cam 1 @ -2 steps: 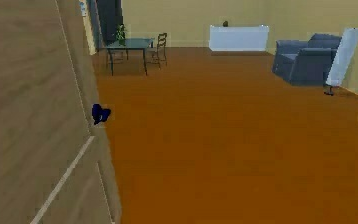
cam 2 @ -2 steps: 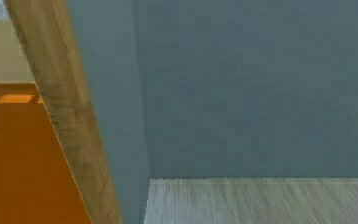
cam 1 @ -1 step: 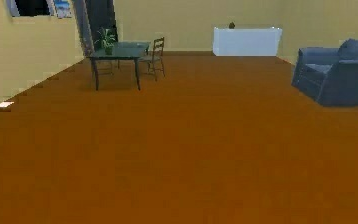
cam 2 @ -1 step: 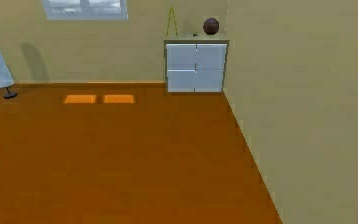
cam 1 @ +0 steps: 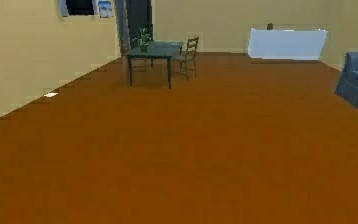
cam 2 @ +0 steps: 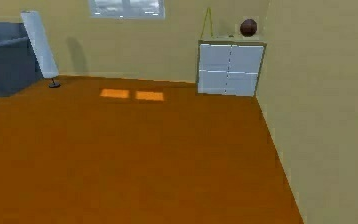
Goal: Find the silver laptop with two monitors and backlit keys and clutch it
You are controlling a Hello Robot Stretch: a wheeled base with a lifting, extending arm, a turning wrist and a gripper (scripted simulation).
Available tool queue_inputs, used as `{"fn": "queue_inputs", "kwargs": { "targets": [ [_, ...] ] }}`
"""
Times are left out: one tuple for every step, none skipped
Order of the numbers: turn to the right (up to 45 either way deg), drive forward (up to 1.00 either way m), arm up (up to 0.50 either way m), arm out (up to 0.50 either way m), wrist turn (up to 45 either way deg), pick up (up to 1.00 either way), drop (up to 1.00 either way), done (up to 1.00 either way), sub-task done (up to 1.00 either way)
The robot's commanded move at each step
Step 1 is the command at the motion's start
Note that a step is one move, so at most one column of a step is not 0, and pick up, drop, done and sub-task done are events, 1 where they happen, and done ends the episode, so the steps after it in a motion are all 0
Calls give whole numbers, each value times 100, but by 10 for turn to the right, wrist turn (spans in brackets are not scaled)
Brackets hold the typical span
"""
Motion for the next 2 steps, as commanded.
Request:
{"fn": "queue_inputs", "kwargs": {
  "targets": [
    [0, 15, 0, 0, 0, 0, 0, 0, 0],
    [-210, 0, 0, 0, 0, 0, 0, 0, 0]
  ]
}}
